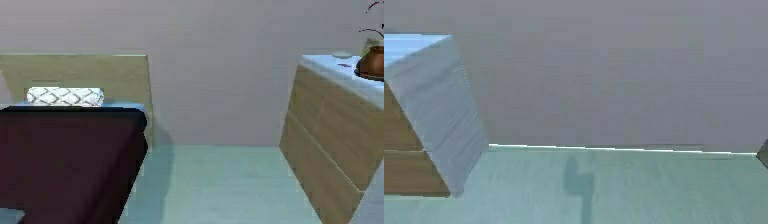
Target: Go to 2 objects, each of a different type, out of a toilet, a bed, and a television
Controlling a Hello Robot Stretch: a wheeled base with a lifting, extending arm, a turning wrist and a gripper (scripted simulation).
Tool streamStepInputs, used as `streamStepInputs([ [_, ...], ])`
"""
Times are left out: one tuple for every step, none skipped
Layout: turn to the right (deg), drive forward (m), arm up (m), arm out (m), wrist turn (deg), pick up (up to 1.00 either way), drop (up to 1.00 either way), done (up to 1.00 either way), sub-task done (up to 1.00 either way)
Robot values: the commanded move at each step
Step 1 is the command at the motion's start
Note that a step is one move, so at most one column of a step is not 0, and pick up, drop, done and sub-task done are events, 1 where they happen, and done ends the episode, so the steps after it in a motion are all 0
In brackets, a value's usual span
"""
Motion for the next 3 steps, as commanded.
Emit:
streamStepInputs([
  [-45.0, 0.00, 0.00, 0.00, 0.0, 0.00, 0.00, 0.00, 0.00],
  [0.0, 0.00, 0.00, 0.00, 0.0, 0.00, 0.00, 0.00, 1.00],
  [-45.0, 0.00, 0.00, 0.00, 0.0, 0.00, 0.00, 0.00, 0.00],
])
